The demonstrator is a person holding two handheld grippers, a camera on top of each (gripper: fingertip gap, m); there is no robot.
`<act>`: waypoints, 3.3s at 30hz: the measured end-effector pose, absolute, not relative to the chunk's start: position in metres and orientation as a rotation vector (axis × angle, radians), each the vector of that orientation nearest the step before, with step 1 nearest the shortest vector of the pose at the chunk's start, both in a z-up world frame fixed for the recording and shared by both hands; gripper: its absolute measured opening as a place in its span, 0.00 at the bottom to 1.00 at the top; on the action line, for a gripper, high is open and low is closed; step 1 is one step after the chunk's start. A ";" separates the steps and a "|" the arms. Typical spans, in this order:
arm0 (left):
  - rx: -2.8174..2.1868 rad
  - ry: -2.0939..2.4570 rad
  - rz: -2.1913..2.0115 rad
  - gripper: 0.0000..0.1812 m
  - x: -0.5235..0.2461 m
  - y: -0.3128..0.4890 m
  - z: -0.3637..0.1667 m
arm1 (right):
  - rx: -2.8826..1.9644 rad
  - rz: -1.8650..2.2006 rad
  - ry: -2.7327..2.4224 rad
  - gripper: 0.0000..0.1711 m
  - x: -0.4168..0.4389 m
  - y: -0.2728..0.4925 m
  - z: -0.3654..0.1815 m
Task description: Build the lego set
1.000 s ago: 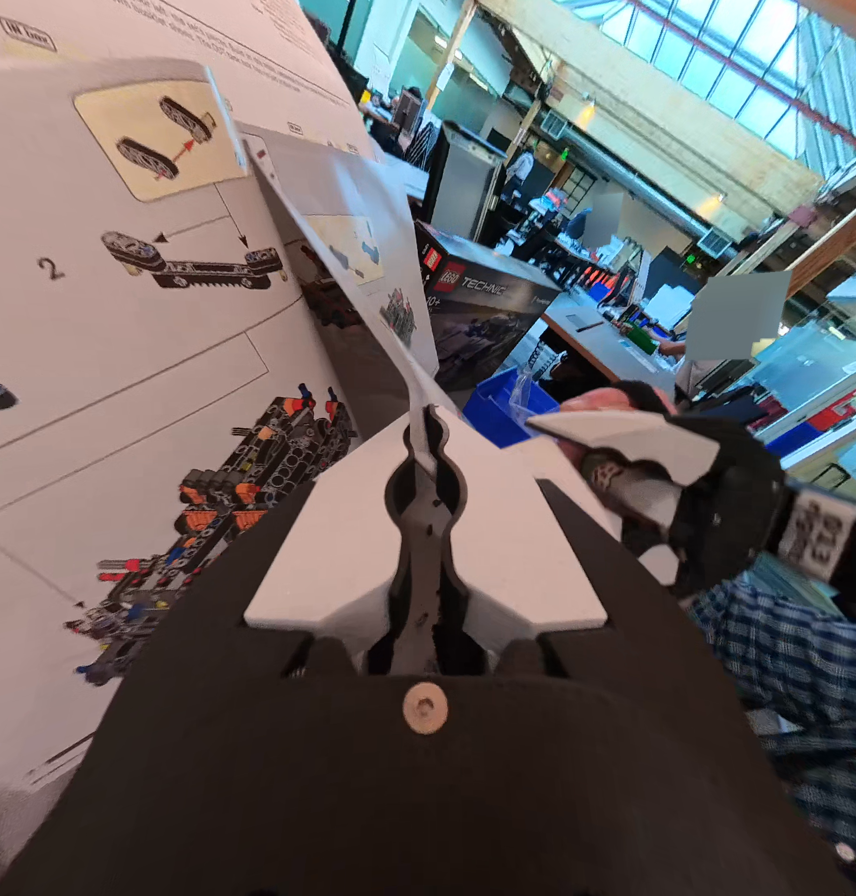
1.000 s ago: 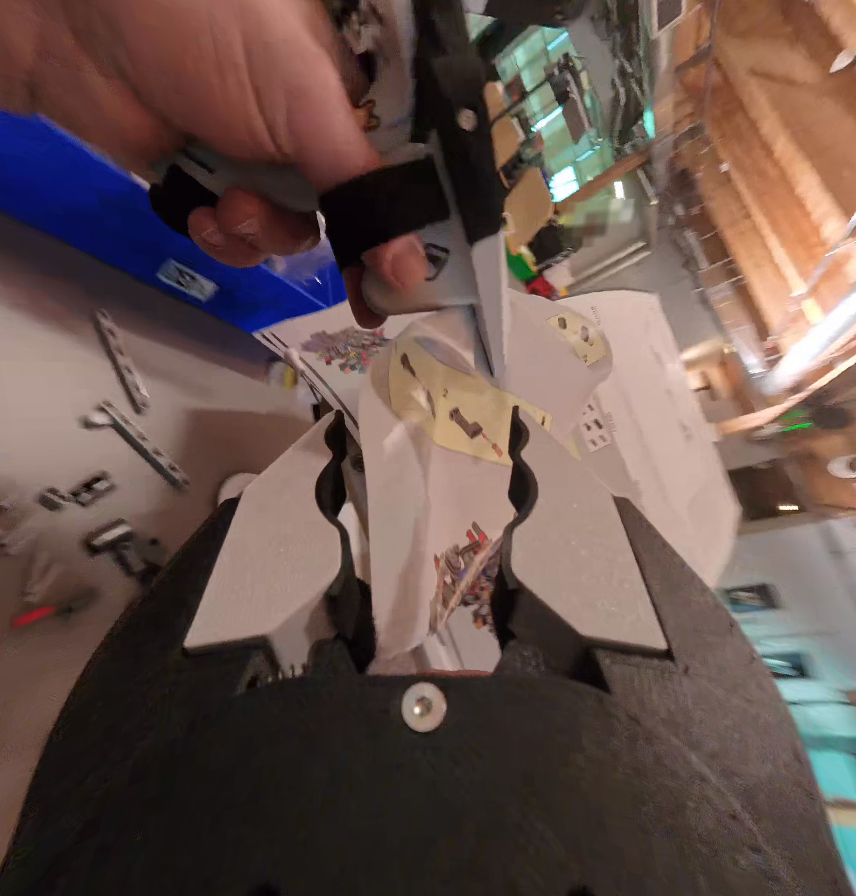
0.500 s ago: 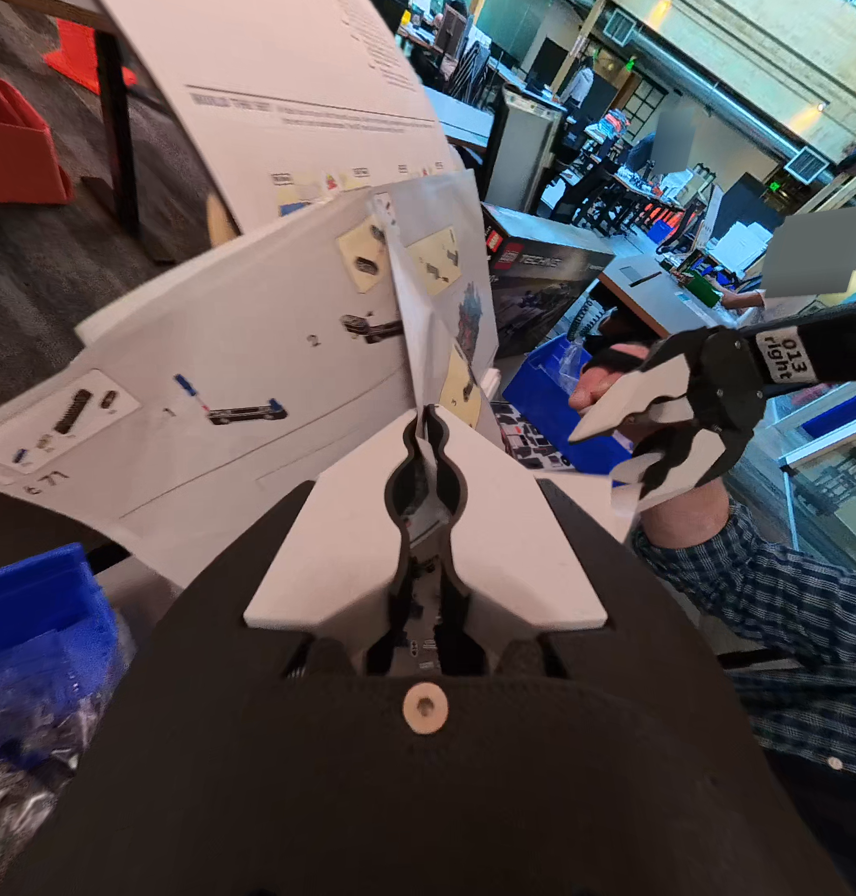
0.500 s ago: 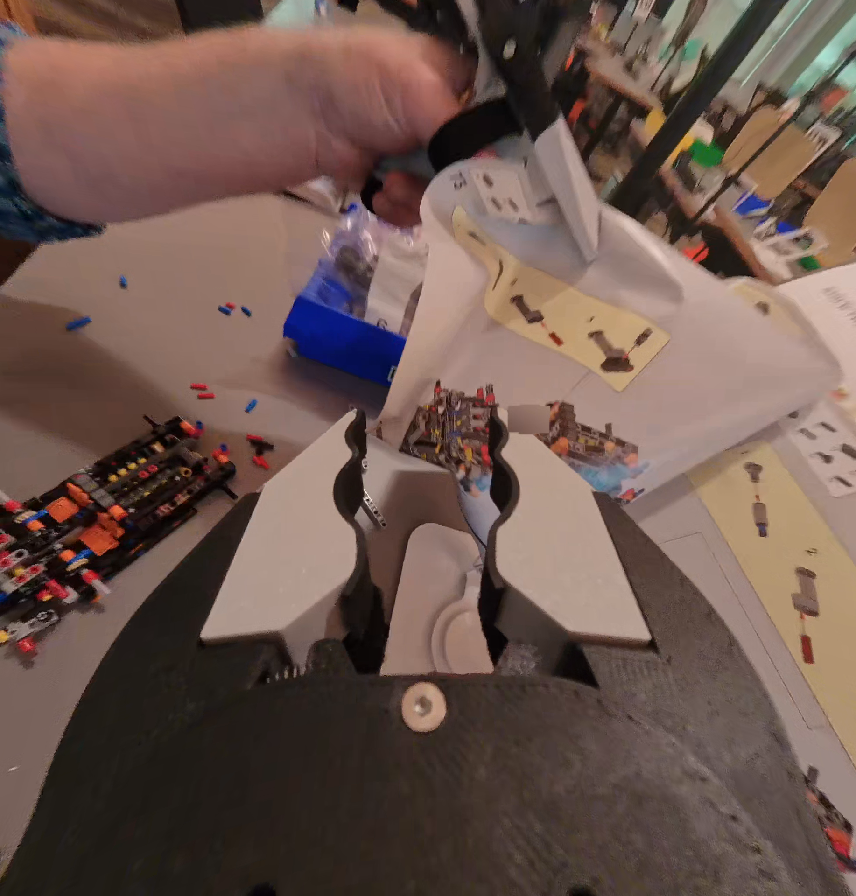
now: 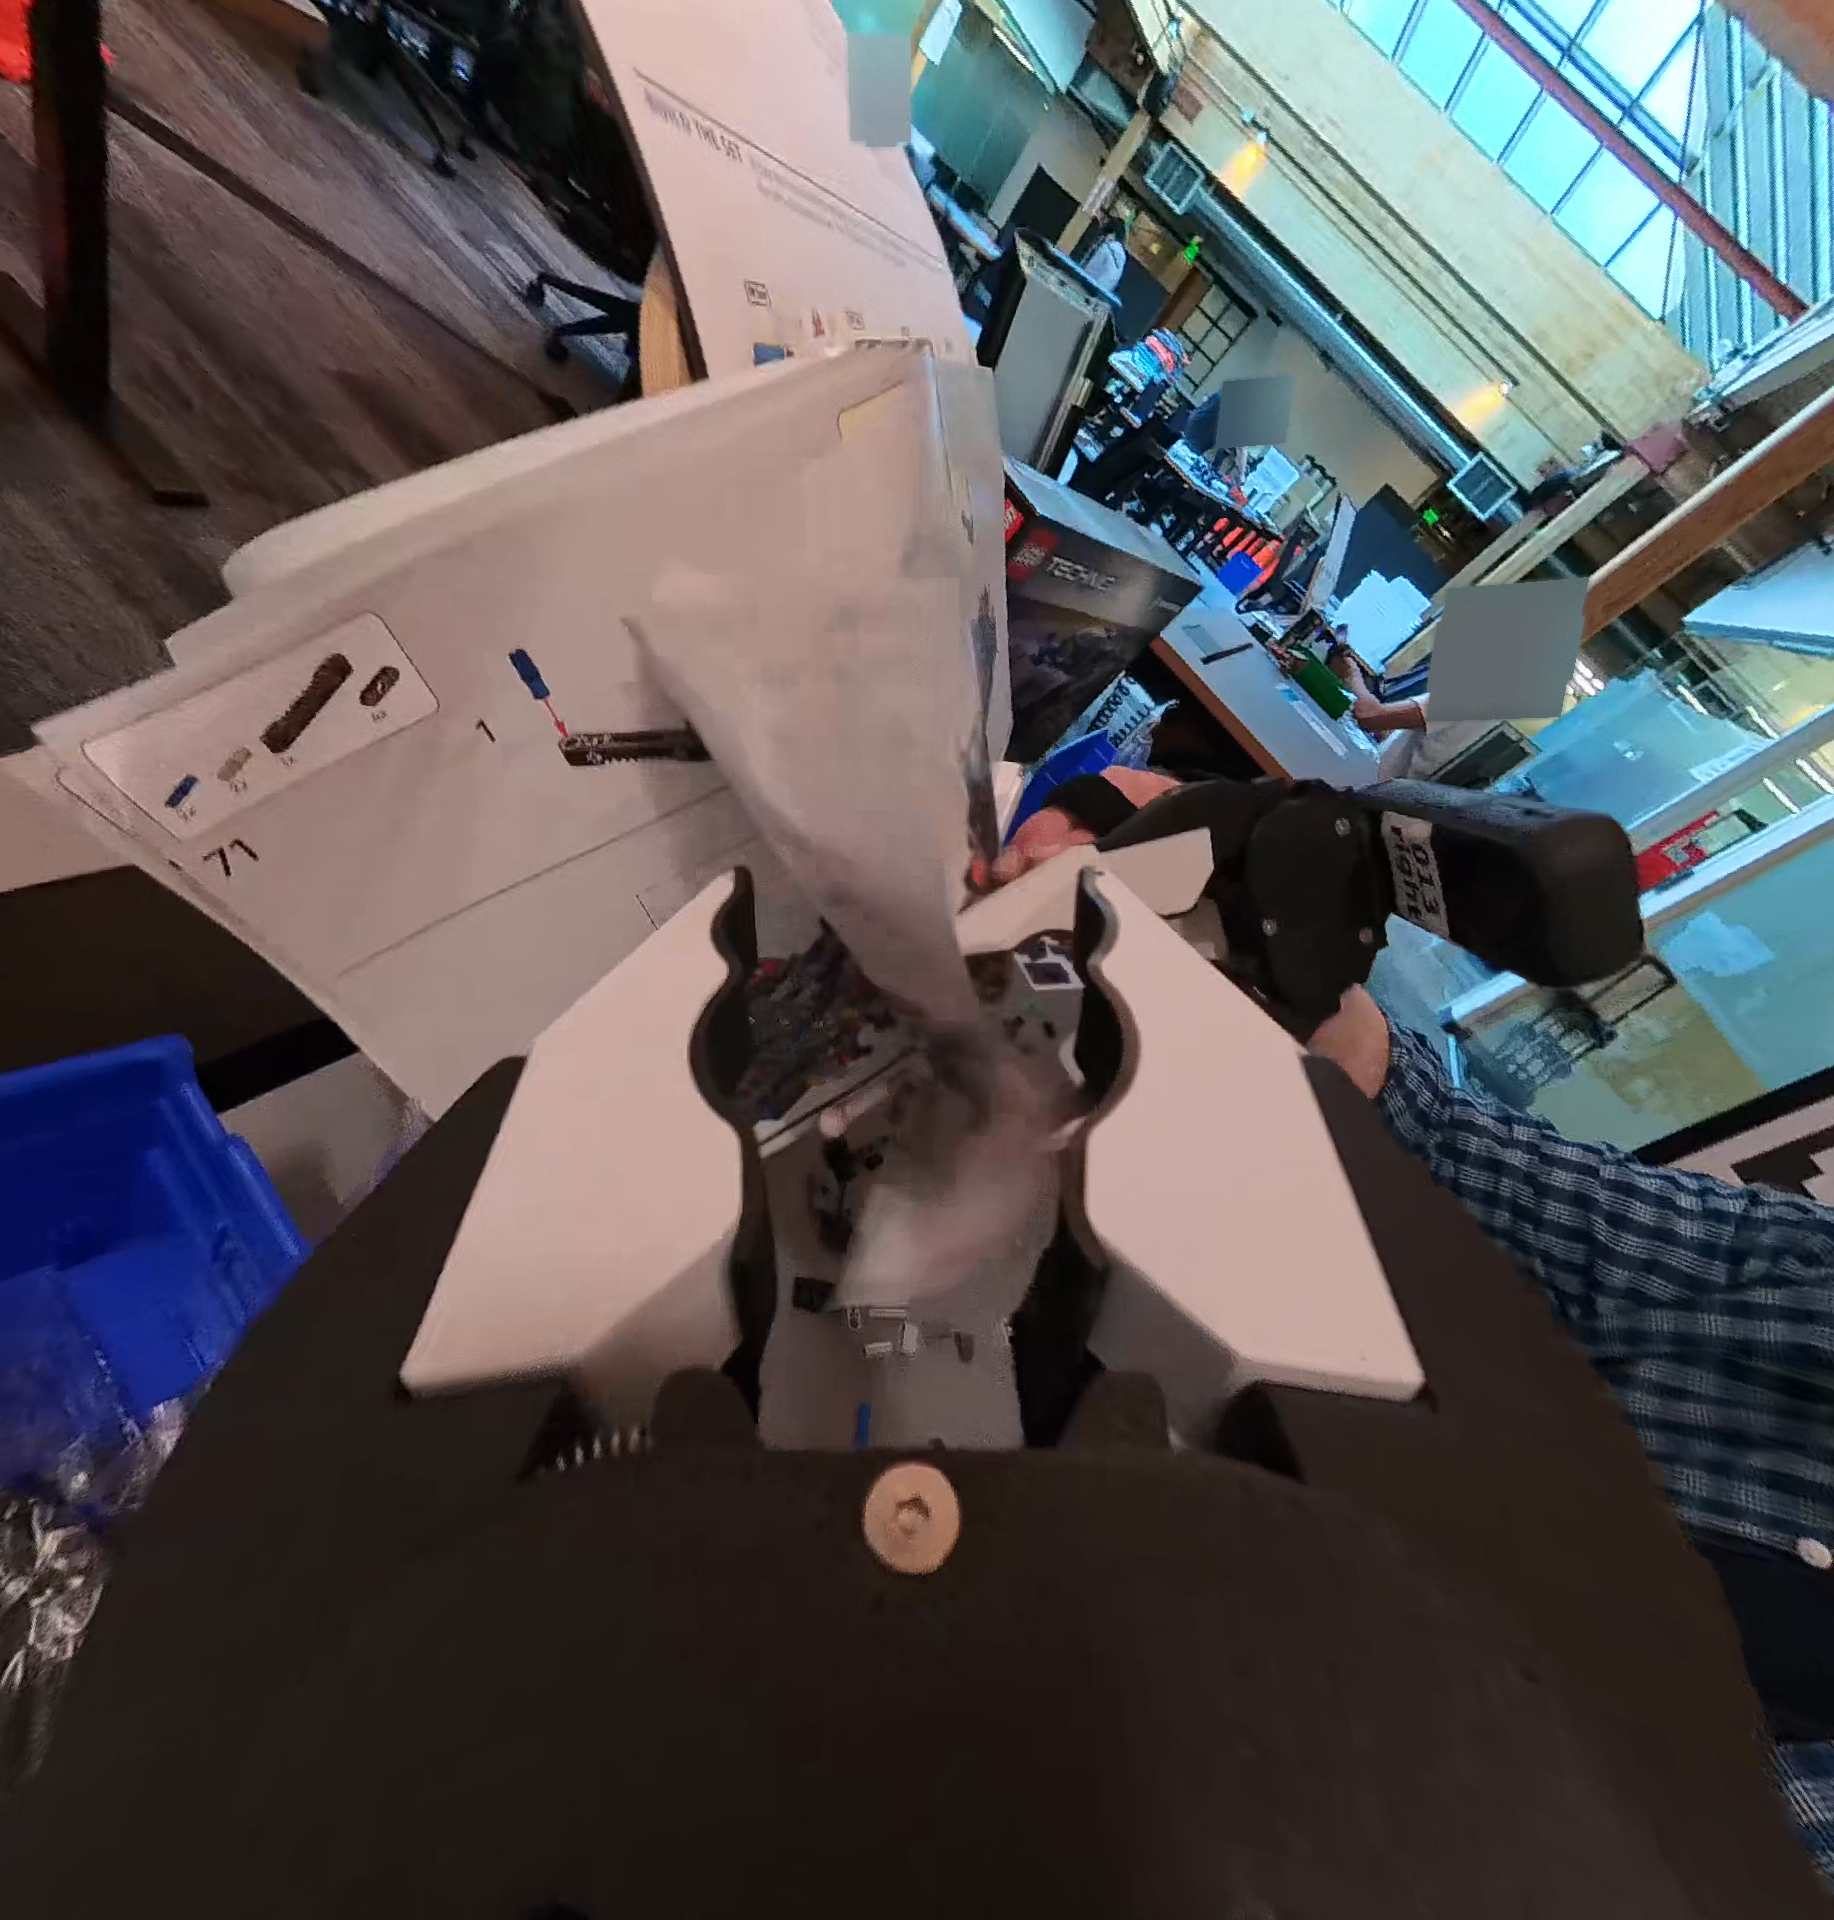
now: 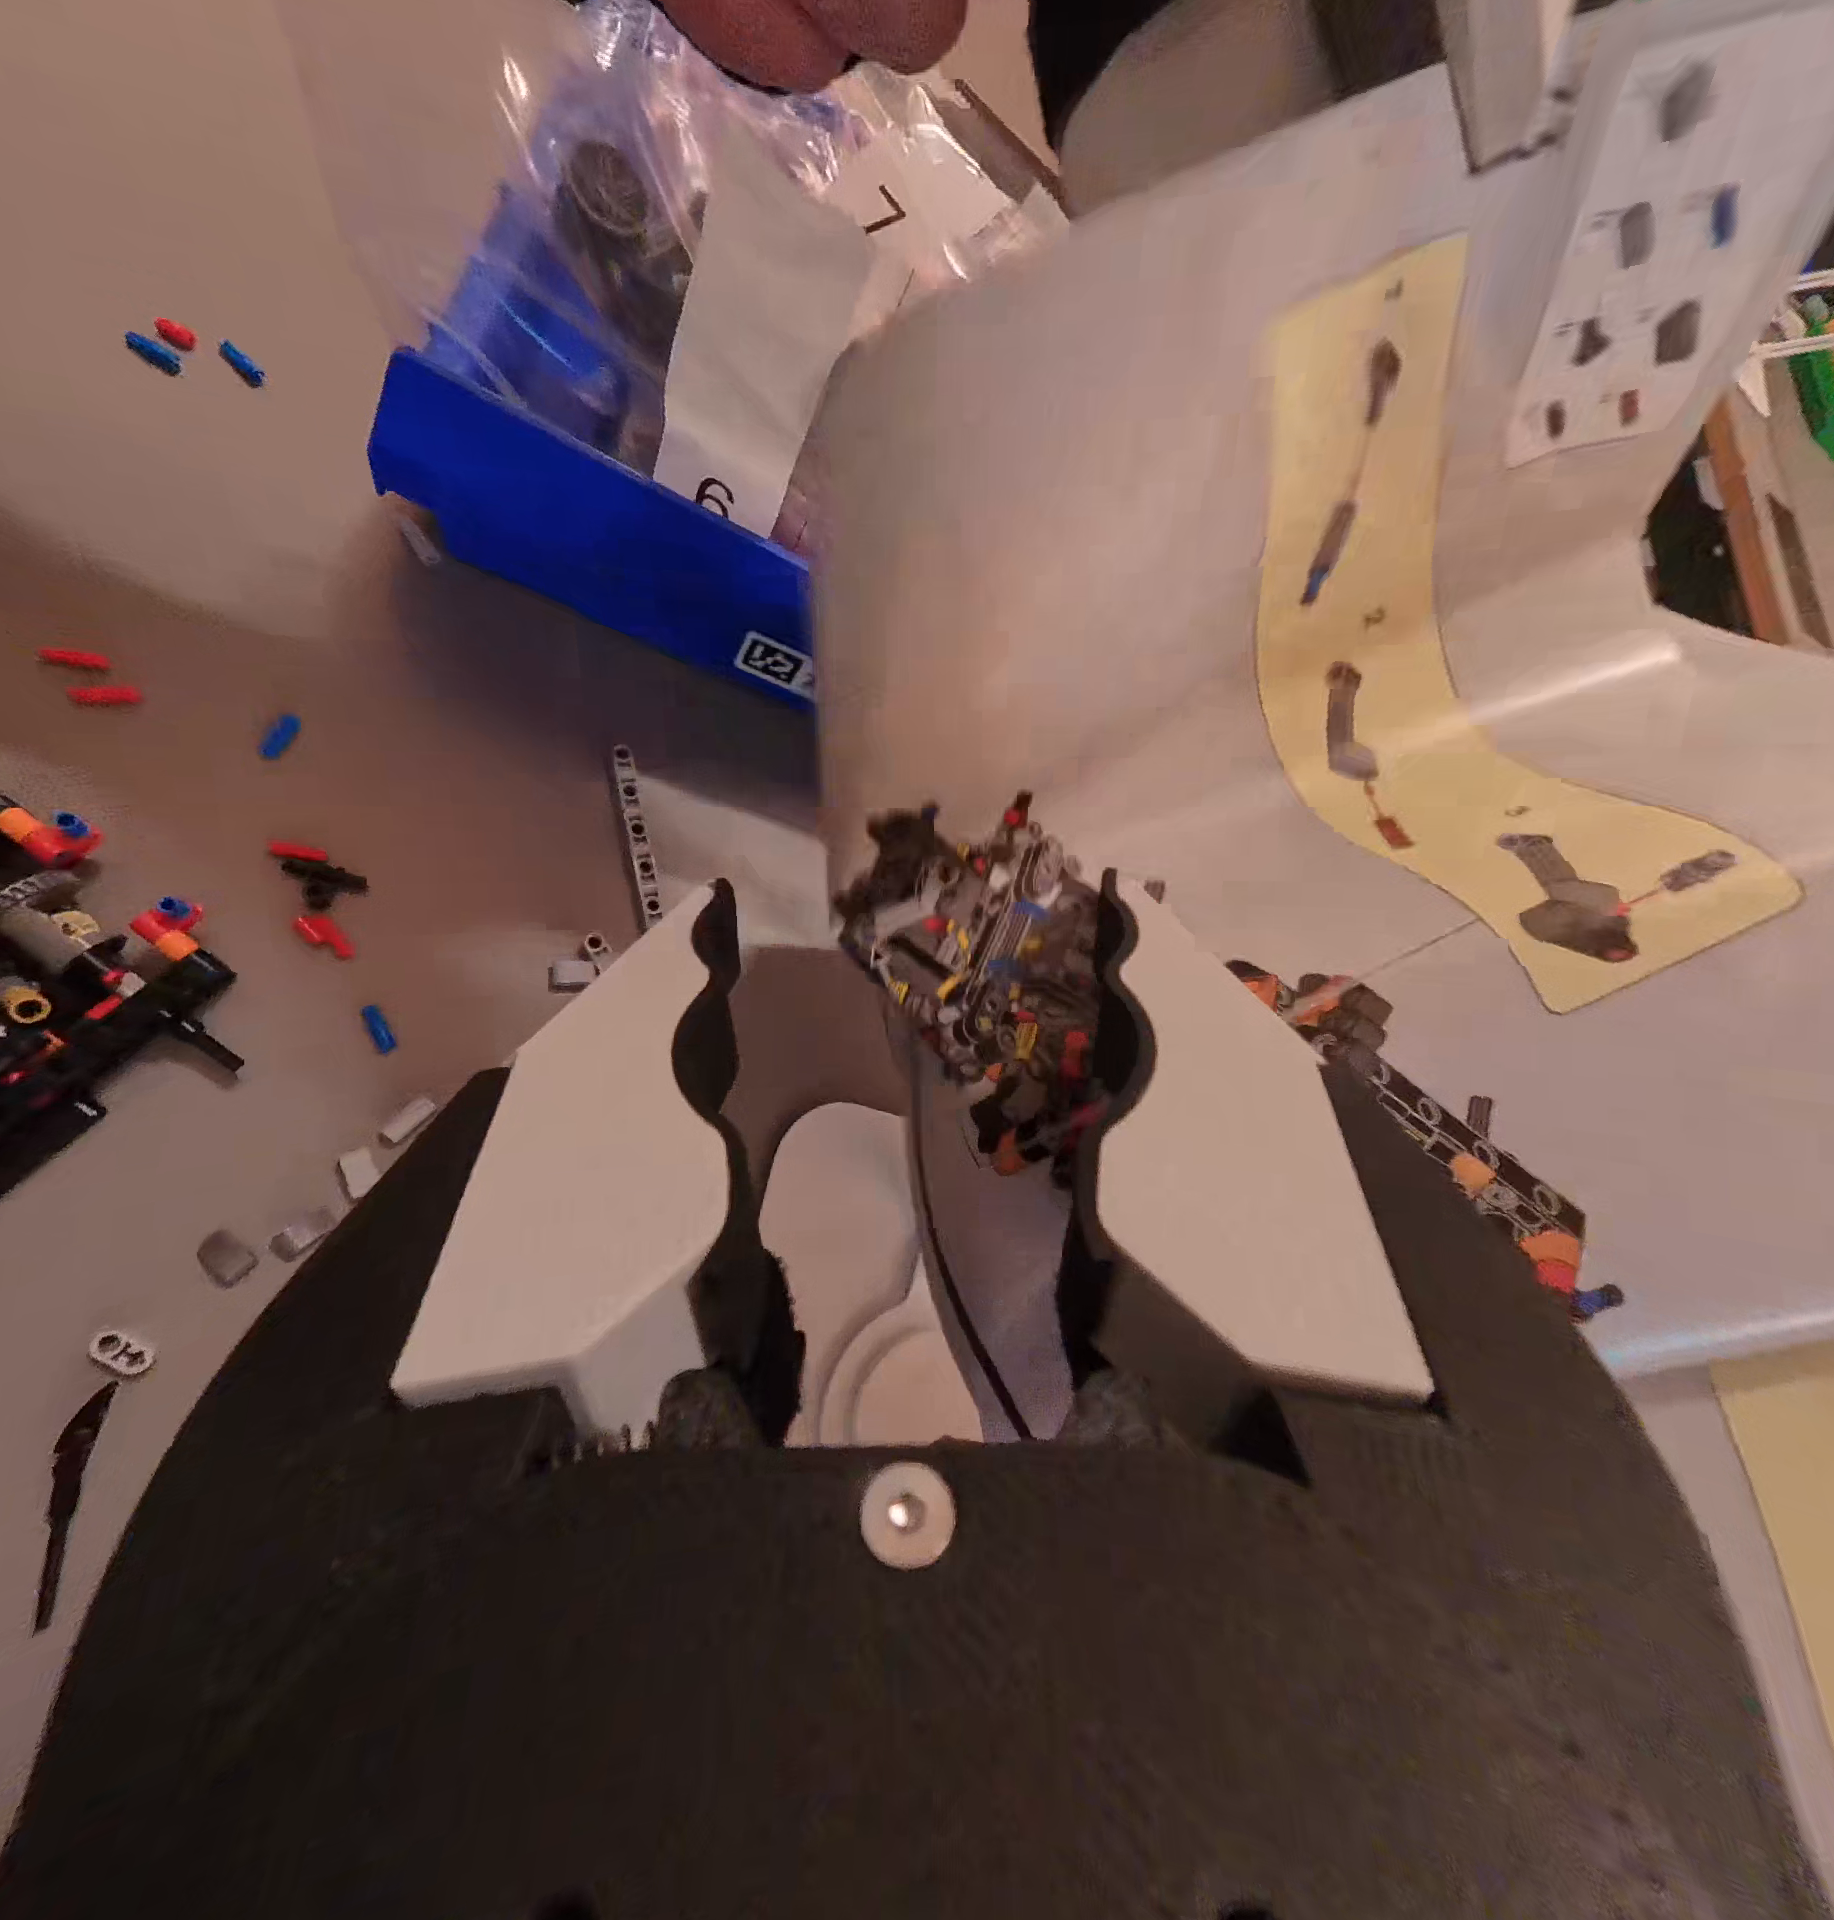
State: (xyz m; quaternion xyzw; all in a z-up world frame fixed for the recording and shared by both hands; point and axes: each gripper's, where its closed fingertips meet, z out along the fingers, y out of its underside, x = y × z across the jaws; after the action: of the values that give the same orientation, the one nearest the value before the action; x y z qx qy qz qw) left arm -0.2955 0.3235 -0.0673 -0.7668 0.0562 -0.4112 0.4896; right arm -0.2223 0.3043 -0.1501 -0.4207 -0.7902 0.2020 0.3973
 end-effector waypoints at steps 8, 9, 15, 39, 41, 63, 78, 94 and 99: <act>-1.961 0.096 -0.906 0.13 -0.299 0.334 -0.095 | -1.050 0.514 -1.956 0.39 -0.225 0.305 -0.148; -1.973 0.082 -0.880 0.10 -0.303 0.336 -0.096 | -1.046 0.510 -1.948 0.39 -0.223 0.305 -0.145; -2.125 0.129 -0.675 0.03 -0.324 0.337 -0.095 | -1.001 0.443 -1.857 0.29 -0.208 0.322 -0.109; -2.057 0.136 -0.246 0.11 -0.384 0.342 -0.068 | -0.999 -0.040 -1.948 0.00 -0.231 0.375 -0.130; -2.042 0.213 -0.169 0.09 -0.370 0.336 -0.064 | -1.000 -0.045 -1.948 0.00 -0.231 0.374 -0.130; -2.275 0.296 -0.162 0.00 -0.381 0.380 -0.125 | -1.047 -0.032 -1.931 0.00 -0.232 0.370 -0.129; -2.173 0.133 -0.178 0.12 -0.413 0.372 -0.114 | -1.050 -0.043 -1.907 0.00 -0.230 0.366 -0.128; -1.778 0.299 -0.296 0.06 -0.331 0.225 -0.041 | -1.044 0.088 -1.713 0.24 -0.181 0.315 -0.078; -1.803 0.384 -0.327 0.05 -0.297 0.195 -0.051 | -1.046 -0.025 -1.800 0.12 -0.158 0.309 -0.094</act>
State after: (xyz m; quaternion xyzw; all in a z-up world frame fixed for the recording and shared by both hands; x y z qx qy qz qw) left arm -0.2969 0.1954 -0.0506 -0.7755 0.1651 -0.1405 0.5929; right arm -0.1576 0.3088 -0.0937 -0.4337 -0.7461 -0.0104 0.5051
